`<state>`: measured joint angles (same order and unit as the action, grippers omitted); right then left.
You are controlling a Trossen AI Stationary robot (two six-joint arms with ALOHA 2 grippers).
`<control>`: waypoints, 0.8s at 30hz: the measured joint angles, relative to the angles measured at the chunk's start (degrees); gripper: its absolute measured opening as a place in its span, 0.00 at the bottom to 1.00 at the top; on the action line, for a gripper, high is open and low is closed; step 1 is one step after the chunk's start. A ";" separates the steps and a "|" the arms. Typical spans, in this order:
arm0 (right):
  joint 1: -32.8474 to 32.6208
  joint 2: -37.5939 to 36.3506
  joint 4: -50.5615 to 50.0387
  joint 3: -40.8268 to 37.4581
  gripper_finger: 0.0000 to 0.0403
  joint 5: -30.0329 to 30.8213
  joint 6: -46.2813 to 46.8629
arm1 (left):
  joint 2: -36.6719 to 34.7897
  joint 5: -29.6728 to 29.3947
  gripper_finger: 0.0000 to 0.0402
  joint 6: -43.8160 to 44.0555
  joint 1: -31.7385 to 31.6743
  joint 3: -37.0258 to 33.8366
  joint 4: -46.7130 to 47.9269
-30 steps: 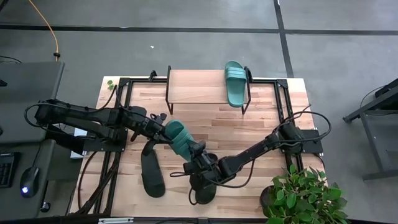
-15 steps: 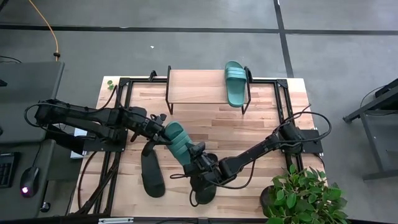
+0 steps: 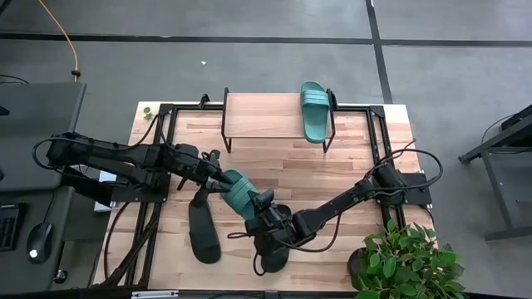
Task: Pick and place slides into the shelf
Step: Put the green slide on the shelf
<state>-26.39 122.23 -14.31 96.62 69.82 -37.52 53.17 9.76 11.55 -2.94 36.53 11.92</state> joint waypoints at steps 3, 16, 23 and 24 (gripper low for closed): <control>-0.02 0.00 0.02 0.00 0.00 0.09 -0.04 | 0.00 -0.04 0.37 -0.11 -0.04 0.00 0.02; 0.00 -0.18 -0.23 0.00 0.00 5.08 -0.29 | -5.09 -6.95 0.46 -2.36 -0.04 0.00 1.20; 0.00 -4.29 -3.14 0.00 0.00 4.15 5.52 | -11.15 -7.81 0.46 -1.23 -0.02 0.02 5.68; 0.00 -5.15 -4.09 0.00 0.00 3.65 6.79 | -11.70 -7.89 0.46 -0.96 -0.02 0.01 6.49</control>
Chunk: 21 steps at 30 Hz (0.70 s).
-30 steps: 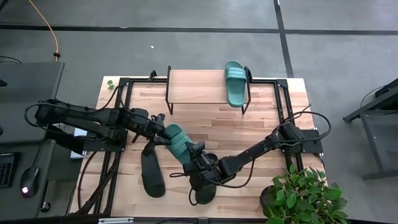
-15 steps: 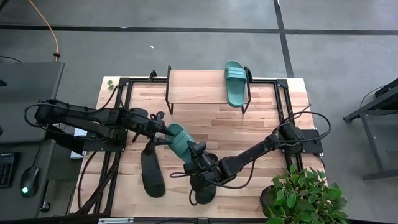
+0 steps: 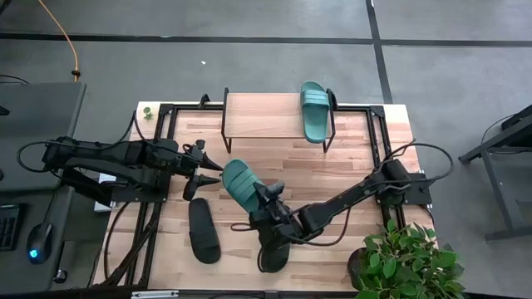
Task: Pick and place slides into the shelf
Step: Put the green slide on the shelf
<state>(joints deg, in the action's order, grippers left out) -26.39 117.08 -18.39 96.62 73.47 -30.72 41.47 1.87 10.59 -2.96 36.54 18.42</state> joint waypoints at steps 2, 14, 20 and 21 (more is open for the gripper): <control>0.13 -1.77 -2.03 0.00 0.00 -0.69 3.03 | -0.77 0.02 0.46 0.16 0.00 0.01 0.81; 4.49 -10.21 -8.71 0.00 0.00 -0.52 8.03 | -1.24 -1.60 0.46 0.13 -0.02 -0.01 1.20; 8.93 -13.27 -8.60 0.00 0.00 -0.95 9.29 | -1.24 -1.62 0.46 -0.36 0.00 -0.03 -2.27; 9.85 -13.62 -8.65 0.00 0.00 -0.98 9.29 | -1.24 -1.60 0.46 -0.37 0.00 -0.03 -2.42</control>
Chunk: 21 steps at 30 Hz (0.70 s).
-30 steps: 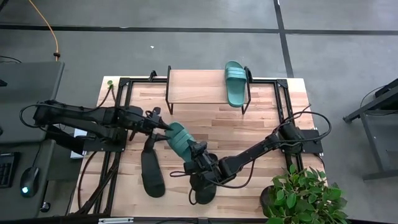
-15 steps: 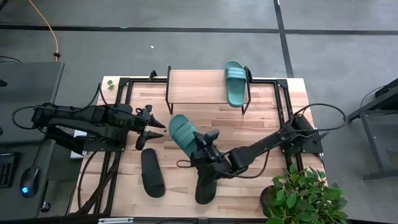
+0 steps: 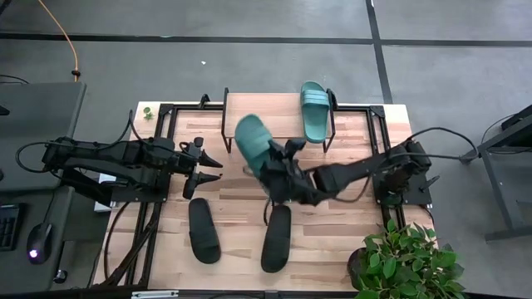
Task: Pick and place slides into the shelf
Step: Put the green slide on the shelf
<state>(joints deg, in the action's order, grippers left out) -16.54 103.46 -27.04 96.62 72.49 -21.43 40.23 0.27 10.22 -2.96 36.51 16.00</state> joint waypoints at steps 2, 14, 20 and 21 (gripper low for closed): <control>1.88 -0.53 0.37 0.00 0.00 0.08 0.02 | 0.00 0.01 0.46 -0.01 -0.01 0.00 0.06; 13.28 -1.66 0.23 0.02 0.00 -7.42 4.65 | 0.00 0.06 0.46 -1.53 -0.02 -0.02 0.22; 19.59 -1.66 -2.51 0.02 0.00 -12.39 8.01 | 0.04 0.07 0.46 -2.56 0.00 0.65 0.60; 20.62 -1.66 -3.18 0.02 0.00 -12.93 8.65 | 0.04 0.07 0.46 -2.56 -0.01 1.09 0.52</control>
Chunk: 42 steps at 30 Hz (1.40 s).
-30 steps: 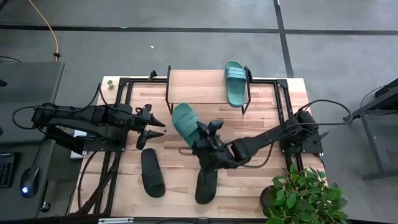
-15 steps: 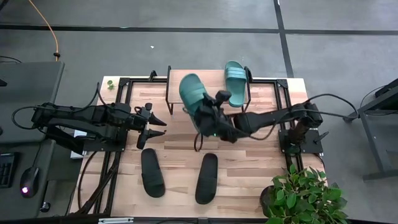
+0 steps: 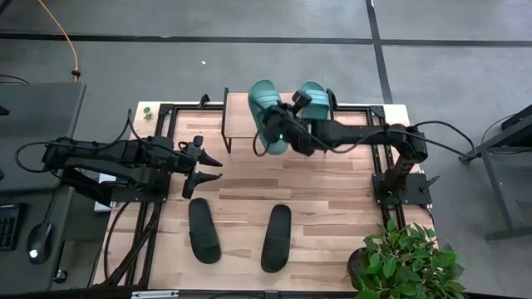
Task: Pick and place slides into the shelf
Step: Put the green slide on the shelf
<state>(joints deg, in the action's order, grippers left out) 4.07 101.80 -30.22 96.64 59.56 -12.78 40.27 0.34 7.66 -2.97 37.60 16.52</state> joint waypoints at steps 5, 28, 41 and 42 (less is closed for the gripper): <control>4.72 0.02 -5.14 0.00 0.00 -2.75 4.36 | -0.04 0.02 0.46 0.04 0.01 1.51 -0.03; 15.55 2.25 -10.10 0.00 0.00 -7.80 8.29 | -0.04 0.03 0.46 -0.37 0.01 1.66 -0.64; 15.85 5.79 -11.36 0.00 0.00 -7.38 6.78 | -0.02 0.04 0.46 -0.35 0.01 1.68 -0.64; 15.85 5.79 -11.83 0.00 0.00 -7.11 6.80 | -0.02 0.04 0.46 -0.35 0.01 1.68 -0.64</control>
<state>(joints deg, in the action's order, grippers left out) 19.92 107.59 -42.05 96.64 52.45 -5.98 40.25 0.38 7.31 -2.96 39.29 15.88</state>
